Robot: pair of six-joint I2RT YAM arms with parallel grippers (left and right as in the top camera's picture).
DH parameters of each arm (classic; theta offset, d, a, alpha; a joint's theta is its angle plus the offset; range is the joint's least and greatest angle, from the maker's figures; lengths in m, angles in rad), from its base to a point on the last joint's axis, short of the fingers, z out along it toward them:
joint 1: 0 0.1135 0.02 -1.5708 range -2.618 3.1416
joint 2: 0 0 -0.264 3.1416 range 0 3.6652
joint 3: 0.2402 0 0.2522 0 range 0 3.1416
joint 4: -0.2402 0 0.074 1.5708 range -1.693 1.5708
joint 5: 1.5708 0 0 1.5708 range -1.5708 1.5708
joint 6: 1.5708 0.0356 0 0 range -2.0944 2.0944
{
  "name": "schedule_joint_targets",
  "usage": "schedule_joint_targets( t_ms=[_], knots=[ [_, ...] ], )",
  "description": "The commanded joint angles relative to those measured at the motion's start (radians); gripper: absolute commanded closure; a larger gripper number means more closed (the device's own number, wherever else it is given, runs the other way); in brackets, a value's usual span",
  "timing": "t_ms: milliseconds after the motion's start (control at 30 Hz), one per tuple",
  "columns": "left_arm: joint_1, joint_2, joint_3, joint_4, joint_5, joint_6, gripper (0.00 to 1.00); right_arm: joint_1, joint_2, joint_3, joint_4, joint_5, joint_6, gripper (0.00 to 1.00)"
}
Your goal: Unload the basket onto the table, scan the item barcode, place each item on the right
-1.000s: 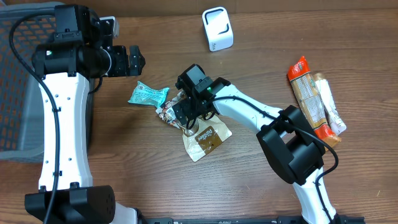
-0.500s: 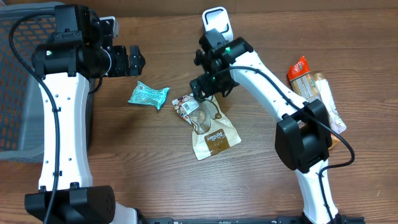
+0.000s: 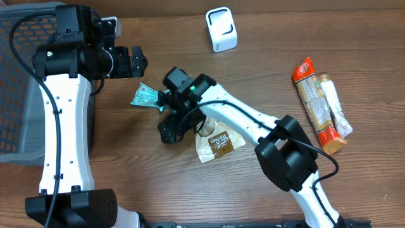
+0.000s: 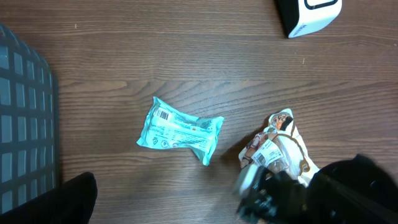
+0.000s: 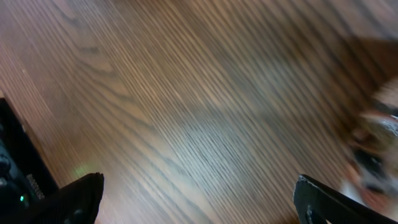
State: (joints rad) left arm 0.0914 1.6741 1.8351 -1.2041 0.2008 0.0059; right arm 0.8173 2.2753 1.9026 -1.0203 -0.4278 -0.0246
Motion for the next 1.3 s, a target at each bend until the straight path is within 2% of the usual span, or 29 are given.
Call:
schedule_joint_targets(
  t_ms=[0, 200, 367, 533, 667, 767, 900, 1000, 1100, 1267],
  knots=[
    [-0.008, -0.001, 0.015, 0.004, -0.002, -0.006, 0.0, 0.001, -0.003, -0.051, 0.047, 0.034, 0.005, 0.01],
    [-0.008, -0.001, 0.015, 0.004, -0.002, -0.006, 0.0, -0.033, 0.02, -0.09, 0.137, 0.175, 0.006, 0.0],
    [-0.008, -0.001, 0.015, 0.004, -0.002, -0.006, 0.0, -0.102, 0.019, -0.076, 0.165, 0.175, 0.005, 0.01],
    [-0.008, -0.001, 0.015, 0.004, -0.002, -0.006, 0.0, -0.154, -0.006, -0.008, 0.093, 0.059, 0.0, 0.03],
    [-0.008, -0.001, 0.015, 0.004, -0.002, -0.006, 0.0, -0.189, -0.072, 0.064, 0.001, -0.071, -0.002, 0.0],
    [-0.008, -0.001, 0.015, 0.004, -0.002, -0.006, 0.0, -0.214, -0.133, 0.098, -0.08, -0.082, 0.007, 0.0],
    [-0.008, -0.001, 0.015, 0.004, -0.002, -0.006, 0.0, -0.245, -0.162, 0.098, -0.175, 0.012, 0.119, 0.0],
    [-0.008, -0.001, 0.015, 0.004, -0.002, -0.006, 0.0, -0.25, -0.152, 0.056, -0.235, 0.165, 0.311, 0.0],
    [-0.008, -0.001, 0.015, 0.004, -0.002, -0.006, 0.0, -0.249, -0.152, -0.035, -0.233, 0.255, 0.488, 0.0],
    [-0.008, -0.001, 0.015, 0.004, -0.002, -0.006, 0.0, -0.248, -0.152, -0.22, -0.165, 0.251, 0.605, 0.0]
  ],
)
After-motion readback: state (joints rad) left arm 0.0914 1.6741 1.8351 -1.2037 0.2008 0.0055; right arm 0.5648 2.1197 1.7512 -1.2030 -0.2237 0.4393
